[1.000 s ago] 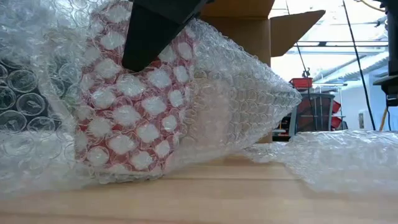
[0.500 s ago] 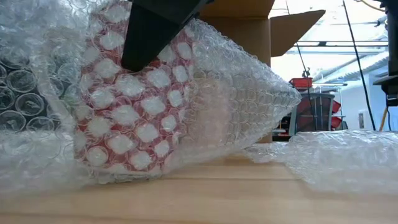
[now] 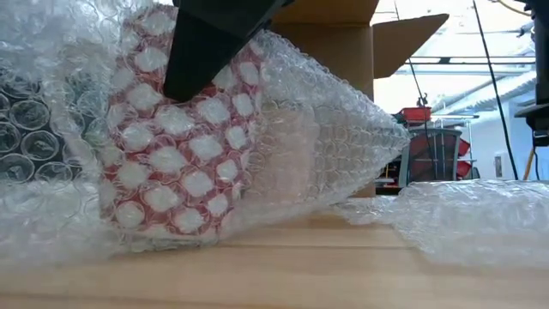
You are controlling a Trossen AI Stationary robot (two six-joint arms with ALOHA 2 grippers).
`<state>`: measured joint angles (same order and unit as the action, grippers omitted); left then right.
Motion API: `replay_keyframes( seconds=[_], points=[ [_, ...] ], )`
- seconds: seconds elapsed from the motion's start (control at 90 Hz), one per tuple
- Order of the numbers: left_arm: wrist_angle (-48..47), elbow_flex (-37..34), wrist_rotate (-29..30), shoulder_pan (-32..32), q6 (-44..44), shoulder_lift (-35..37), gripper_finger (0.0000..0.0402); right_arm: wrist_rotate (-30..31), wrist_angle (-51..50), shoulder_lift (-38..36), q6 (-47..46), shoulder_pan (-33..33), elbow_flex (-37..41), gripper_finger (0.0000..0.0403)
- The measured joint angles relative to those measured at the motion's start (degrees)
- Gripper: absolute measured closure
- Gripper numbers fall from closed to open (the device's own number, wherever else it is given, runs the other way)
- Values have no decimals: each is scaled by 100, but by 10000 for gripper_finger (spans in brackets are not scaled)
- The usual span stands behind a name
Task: Wrap mug
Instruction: Wrap the red patterned mug with bubble wrap
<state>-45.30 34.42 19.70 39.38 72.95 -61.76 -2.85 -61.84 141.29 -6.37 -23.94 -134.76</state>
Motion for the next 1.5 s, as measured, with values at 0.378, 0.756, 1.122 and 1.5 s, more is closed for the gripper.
replay_keyframes(
  seconds=[0.378, 0.756, 1.122, 1.5],
  points=[
    [2837, -1501, -348, -414, -304, -216, 197, 11, 28, 2, 122, -15, 2, 394],
    [5780, -1959, -395, -383, -1004, -273, 197, 13, 118, 4, 151, -20, 4, 394],
    [6876, -1719, -484, -324, -1805, -273, 388, 11, 118, 4, 152, -20, 2, 394],
    [6812, -571, -471, -245, -3085, -273, 400, 9, 169, 4, 155, -20, 2, 394]
  ],
)
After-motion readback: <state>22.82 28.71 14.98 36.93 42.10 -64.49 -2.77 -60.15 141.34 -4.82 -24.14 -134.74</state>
